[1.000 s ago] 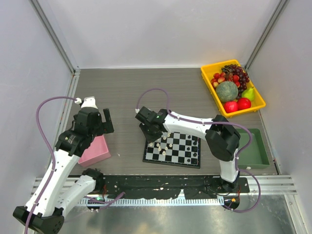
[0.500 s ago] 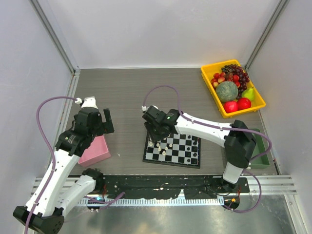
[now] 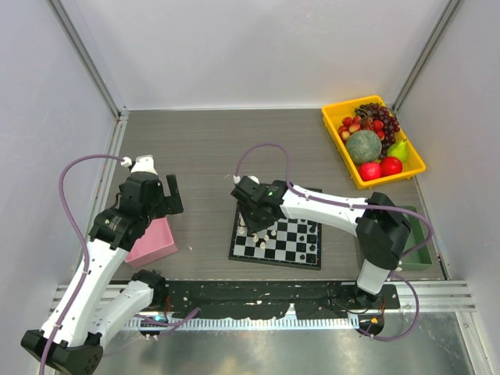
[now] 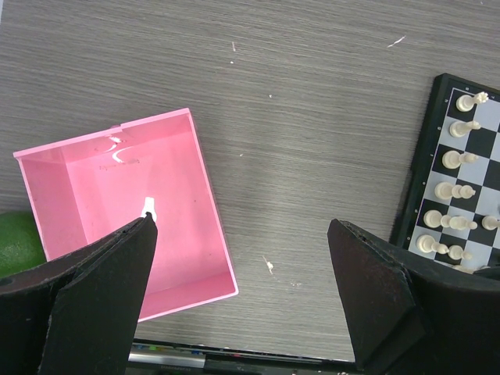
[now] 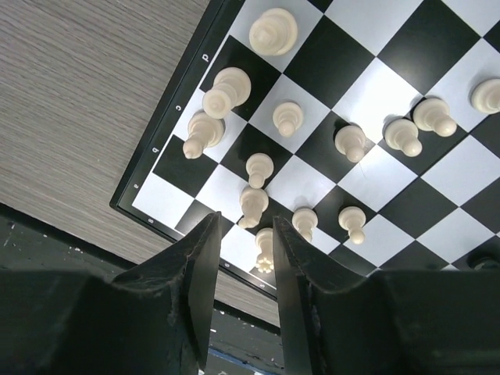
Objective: Set up the chess pieces on the board
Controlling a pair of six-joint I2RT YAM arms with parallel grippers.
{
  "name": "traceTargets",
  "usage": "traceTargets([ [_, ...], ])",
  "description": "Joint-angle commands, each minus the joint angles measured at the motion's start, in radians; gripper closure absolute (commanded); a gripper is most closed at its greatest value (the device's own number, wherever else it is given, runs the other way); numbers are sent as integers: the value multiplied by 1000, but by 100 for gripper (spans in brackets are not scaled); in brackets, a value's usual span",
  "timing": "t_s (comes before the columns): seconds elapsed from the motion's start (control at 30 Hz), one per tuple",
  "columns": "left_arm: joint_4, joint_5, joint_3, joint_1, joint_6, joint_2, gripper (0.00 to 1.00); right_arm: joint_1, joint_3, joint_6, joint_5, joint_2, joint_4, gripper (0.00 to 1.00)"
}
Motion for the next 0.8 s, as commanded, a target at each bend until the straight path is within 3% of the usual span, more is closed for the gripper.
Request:
traceTargets([
  [0.0, 38, 4, -1, 4, -5, 1, 0, 6, 12, 23, -2, 29, 30, 62],
  [0.77, 48, 19, 4, 3, -3, 16, 0, 6, -30, 40, -12, 39, 22, 67],
])
